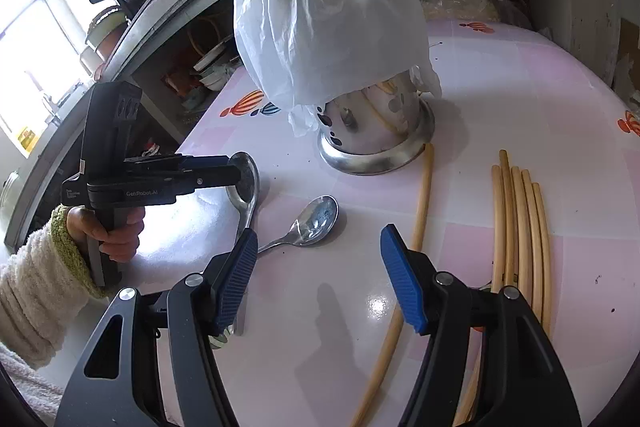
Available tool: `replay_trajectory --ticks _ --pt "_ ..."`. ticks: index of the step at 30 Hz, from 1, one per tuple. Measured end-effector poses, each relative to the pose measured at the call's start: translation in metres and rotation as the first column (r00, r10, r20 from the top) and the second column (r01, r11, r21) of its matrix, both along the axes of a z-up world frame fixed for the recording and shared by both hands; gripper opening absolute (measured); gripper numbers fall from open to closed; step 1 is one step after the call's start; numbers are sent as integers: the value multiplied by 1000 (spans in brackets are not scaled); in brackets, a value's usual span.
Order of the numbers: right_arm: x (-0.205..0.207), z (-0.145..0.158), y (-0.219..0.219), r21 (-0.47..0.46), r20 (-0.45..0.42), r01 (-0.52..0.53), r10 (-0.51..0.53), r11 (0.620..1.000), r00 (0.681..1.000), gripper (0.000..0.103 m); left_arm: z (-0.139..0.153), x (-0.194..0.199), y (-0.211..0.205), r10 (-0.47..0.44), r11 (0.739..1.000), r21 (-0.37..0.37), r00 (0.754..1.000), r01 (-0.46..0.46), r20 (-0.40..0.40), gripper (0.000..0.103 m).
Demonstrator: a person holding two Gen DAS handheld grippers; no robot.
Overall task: Organize utensils
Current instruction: 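Move the left tool to a steel spoon and close on its bowl, then grasp the other steel spoon with the right tool while the left tool holds its spoon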
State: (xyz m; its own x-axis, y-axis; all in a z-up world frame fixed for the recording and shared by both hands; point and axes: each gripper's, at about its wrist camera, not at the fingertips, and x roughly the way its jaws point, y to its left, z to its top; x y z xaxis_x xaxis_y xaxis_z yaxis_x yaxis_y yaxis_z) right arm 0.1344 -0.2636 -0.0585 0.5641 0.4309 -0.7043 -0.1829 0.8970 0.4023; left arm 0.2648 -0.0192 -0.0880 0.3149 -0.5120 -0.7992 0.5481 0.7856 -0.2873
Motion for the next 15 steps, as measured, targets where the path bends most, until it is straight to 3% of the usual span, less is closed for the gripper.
replay_trajectory --ticks 5,12,15 --pt "4 -4 -1 3 -10 -1 1 1000 1000 62 -9 7 -7 -44 999 13 999 44 -32 39" --pt "6 -8 -7 29 -19 8 -8 1000 1000 62 -16 8 -12 -58 998 19 997 59 -43 15" --pt "10 -10 -6 40 -25 3 -2 999 1000 59 -16 8 -11 -50 999 5 997 51 -52 11"
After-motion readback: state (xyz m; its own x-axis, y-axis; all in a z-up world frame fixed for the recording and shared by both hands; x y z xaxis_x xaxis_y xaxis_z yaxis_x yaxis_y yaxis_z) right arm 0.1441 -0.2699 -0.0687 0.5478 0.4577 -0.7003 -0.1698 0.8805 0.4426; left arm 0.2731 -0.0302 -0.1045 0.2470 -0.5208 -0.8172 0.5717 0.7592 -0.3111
